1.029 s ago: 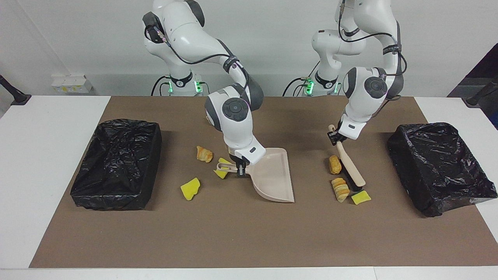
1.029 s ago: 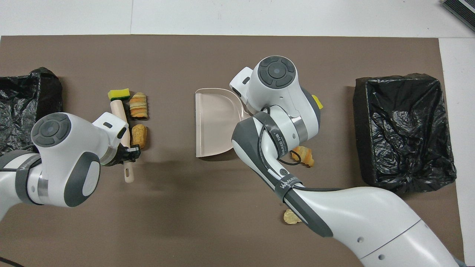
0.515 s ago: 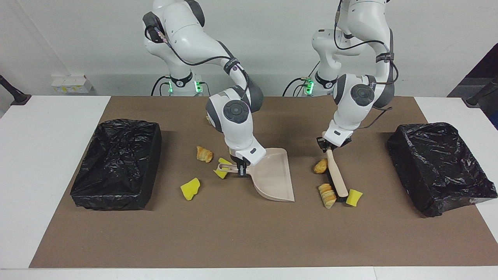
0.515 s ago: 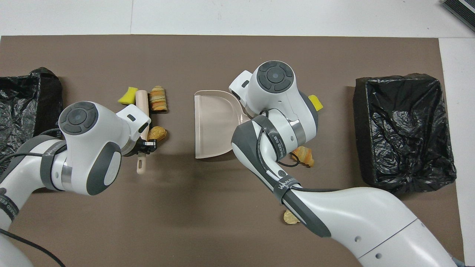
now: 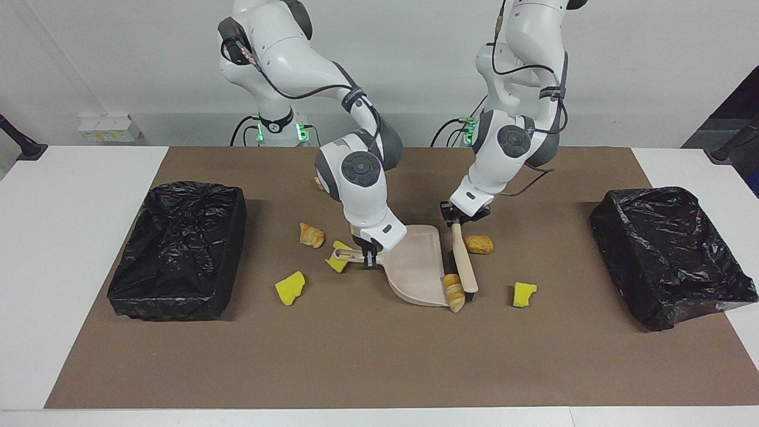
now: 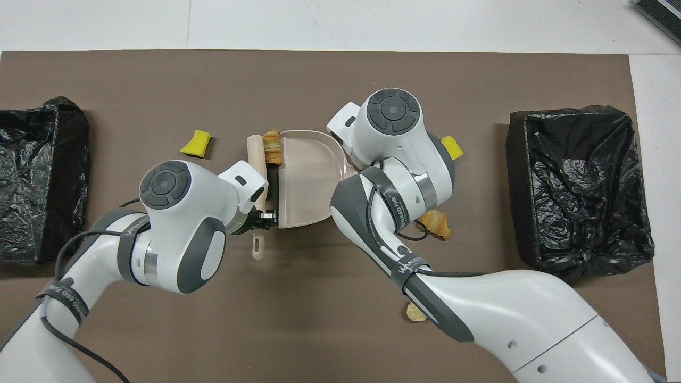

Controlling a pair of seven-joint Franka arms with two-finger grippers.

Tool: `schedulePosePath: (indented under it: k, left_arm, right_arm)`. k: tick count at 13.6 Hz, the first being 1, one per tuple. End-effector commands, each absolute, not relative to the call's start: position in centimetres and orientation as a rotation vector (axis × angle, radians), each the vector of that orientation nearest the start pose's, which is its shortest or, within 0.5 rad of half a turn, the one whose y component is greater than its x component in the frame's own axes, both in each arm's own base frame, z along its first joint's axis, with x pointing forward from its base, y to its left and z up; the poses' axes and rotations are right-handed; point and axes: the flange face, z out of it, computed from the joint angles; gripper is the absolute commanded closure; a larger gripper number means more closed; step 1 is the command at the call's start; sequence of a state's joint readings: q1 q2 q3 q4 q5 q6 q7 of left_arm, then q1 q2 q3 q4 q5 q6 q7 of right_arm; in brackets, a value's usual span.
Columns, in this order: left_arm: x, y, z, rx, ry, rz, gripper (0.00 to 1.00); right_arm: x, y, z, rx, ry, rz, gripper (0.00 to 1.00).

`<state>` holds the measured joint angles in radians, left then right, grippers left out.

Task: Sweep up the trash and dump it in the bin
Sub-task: 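Sweep the bread and sponge into the dustpan with the left gripper's brush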

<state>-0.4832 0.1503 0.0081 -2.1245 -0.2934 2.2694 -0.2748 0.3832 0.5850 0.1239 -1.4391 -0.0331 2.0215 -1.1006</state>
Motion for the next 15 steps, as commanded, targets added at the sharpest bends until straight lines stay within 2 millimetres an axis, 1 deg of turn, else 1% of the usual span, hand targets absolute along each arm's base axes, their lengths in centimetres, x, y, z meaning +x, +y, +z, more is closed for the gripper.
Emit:
schedulePosePath:
  k: [1,2,3,4,5,7,8,10,12,13,14,15]
  left_arm:
    - [49.9,-28.7,34.1,-3.420,-0.005,0.155,1.00]
    - [49.8,-29.8,35.1,-3.433,0.011,0.150,1.00]
    - [49.8,-29.8,36.7,-3.444,0.013,0.156,1.00]
    - [49.7,-29.2,38.0,-3.436,0.019,0.190,1.00]
    - [49.3,-28.7,39.8,-3.440,0.020,0.205,1.00]
    - [49.3,-26.0,41.9,-3.414,-0.020,0.255,1.00]
    - [49.7,-24.4,42.7,-3.375,-0.007,0.221,1.00]
    - [50.4,-22.9,43.1,-3.271,0.068,0.176,1.00]
    - [52.0,-18.9,42.6,-3.201,0.029,0.138,1.00]
    - [52.6,-17.2,42.2,-3.190,-0.002,0.139,1.00]
    - [53.5,-14.3,41.5,-3.175,-0.031,0.138,1.00]
    - [54.3,-12.4,40.2,-3.153,-0.029,0.146,1.00]
  right_arm:
    - [62.5,33.0,35.8,2.239,2.275,0.050,1.00]
    - [62.5,33.0,35.9,2.237,2.277,0.052,1.00]
    - [62.5,33.0,35.9,2.238,2.275,0.052,1.00]
    - [62.5,33.0,35.9,2.238,2.275,0.052,1.00]
    - [62.5,33.0,36.0,2.240,2.273,0.054,1.00]
    - [62.5,33.1,36.0,2.245,2.267,0.056,1.00]
    - [62.5,33.1,36.0,2.248,2.264,0.056,1.00]
    - [62.4,33.0,36.0,2.257,2.259,0.042,1.00]
    - [62.3,33.3,36.1,2.279,2.239,0.047,1.00]
    - [62.0,34.0,36.2,2.281,2.241,0.050,1.00]
    - [61.8,34.4,36.2,2.284,2.237,0.059,1.00]
    - [61.8,34.5,36.2,2.297,2.222,0.066,1.00]
